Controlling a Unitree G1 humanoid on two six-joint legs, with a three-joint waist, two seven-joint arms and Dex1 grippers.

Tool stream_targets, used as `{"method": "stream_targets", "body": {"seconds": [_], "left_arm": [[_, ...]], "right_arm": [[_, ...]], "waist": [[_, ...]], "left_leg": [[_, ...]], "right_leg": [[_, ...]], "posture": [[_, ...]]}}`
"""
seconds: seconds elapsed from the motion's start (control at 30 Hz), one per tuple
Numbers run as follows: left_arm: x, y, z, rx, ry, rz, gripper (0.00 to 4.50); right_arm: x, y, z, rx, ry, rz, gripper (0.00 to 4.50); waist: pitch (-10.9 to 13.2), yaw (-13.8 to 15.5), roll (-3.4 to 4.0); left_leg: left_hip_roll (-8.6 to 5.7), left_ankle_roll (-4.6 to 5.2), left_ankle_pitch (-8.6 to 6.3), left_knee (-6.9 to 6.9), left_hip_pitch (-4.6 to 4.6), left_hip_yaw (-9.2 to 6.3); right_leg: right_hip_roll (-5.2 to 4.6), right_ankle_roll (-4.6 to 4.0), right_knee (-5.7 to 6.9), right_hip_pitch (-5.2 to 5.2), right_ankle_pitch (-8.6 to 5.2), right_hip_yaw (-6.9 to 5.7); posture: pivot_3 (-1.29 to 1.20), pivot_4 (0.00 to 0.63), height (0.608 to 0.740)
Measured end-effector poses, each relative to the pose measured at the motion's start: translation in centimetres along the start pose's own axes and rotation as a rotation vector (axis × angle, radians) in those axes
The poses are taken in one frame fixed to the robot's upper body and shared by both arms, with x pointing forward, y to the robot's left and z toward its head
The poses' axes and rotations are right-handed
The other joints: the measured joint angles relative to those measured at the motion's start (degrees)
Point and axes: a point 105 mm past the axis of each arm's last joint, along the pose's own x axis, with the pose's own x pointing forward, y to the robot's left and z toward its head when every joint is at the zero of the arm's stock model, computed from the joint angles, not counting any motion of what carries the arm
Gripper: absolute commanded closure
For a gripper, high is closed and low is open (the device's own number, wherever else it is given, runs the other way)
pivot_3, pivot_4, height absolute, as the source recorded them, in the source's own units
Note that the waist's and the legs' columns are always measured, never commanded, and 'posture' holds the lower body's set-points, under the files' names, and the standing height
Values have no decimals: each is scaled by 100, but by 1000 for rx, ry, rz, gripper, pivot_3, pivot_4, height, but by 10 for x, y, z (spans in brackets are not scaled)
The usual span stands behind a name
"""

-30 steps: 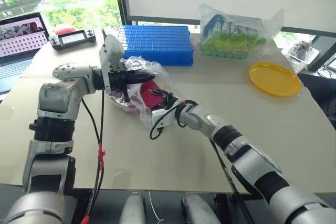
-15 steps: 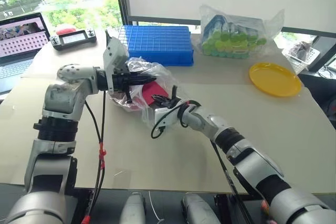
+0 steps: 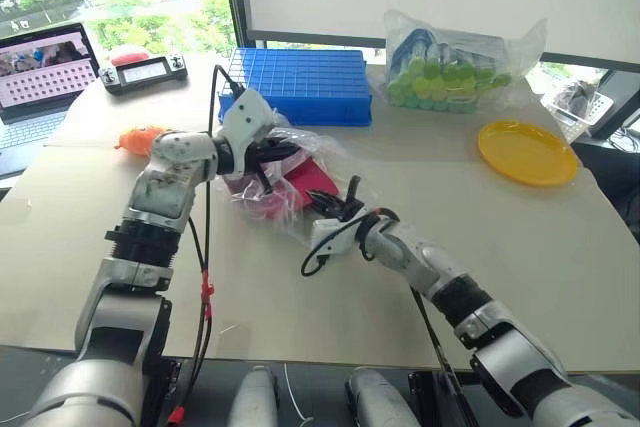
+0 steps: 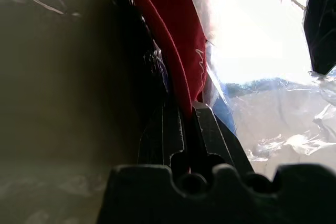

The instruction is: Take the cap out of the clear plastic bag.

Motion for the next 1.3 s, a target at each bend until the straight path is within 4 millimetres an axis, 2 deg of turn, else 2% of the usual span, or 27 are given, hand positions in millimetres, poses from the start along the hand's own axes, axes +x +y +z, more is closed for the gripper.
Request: {"method": "stream_targets", "body": {"seconds": [0.2, 0.4, 0.47, 0.67, 0.73, 0.83, 0.93, 1.07, 1.2, 1.3], "left_arm": [[5, -6, 0, 31, -2, -18, 4500], [5, -12, -4, 35, -4, -35, 4500], [5, -12, -2, 40, -8, -36, 4500], [7, -17, -1, 34, -22, -48, 4500], [7, -17, 0, 39, -29, -46, 4500], [9, -17, 3, 43, -41, -42, 4500], [9, -16, 2, 41, -40, -35, 4500], [9, -14, 5, 48, -51, -29, 4500], [9, -13, 4, 49, -51, -26, 4500], [9, -13, 4, 53, -50, -25, 4500]], "right_arm": [[-25, -8, -2, 30, 62, -41, 4444], [-48, -37, -17, 193, 188, -142, 4444], [-52, -43, -14, 258, 178, -145, 4444], [-80, -47, 5, 704, 89, -68, 4444], [-90, -60, 8, 852, 55, -73, 4444], [-97, -78, 0, 854, 75, -93, 4444], [-98, -83, -4, 886, 86, -124, 4444], [-104, -92, -6, 1081, 34, -183, 4444], [-120, -104, -9, 1121, 27, -179, 4444], [-136, -114, -10, 1288, -61, -220, 4444]], "waist": [[0, 51, 0], [1, 99, -1], [1, 97, -1], [1, 92, -2], [1, 86, -2], [1, 64, -2], [1, 63, -2], [2, 77, -2], [2, 110, -2], [3, 103, -3]], "left_leg": [[0, 0, 0, 0, 0, 0], [-1, 0, 0, 1, -1, 0], [-1, 0, 0, 1, -2, 0], [0, 0, 0, 1, -2, -1], [0, 0, 0, 3, 3, -1], [-1, 0, 0, 3, 7, 0], [0, 0, 0, -11, 6, 1], [-2, 0, 0, -14, -5, 0], [-4, 1, 0, -13, -4, 0], [-4, 1, 0, -14, -4, 0]], "right_leg": [[0, 0, 0, 0, 0, 1], [0, 0, -2, 3, 0, -1], [0, 1, -5, 3, 0, -1], [0, 1, -9, 10, 0, -2], [0, 1, -6, 14, 0, -2], [0, 4, -7, 13, -2, -1], [0, 34, -11, 7, -20, 0], [0, 1, -21, 5, 0, 0], [-3, 2, -24, 7, -1, -1], [-3, 1, -24, 8, -1, -1]], "posture": [[0, 150, 713], [0, 150, 713], [0, 150, 713], [0, 150, 713], [0, 150, 713], [0, 150, 713], [0, 150, 713], [0, 150, 713], [0, 150, 713], [0, 150, 713]]}}
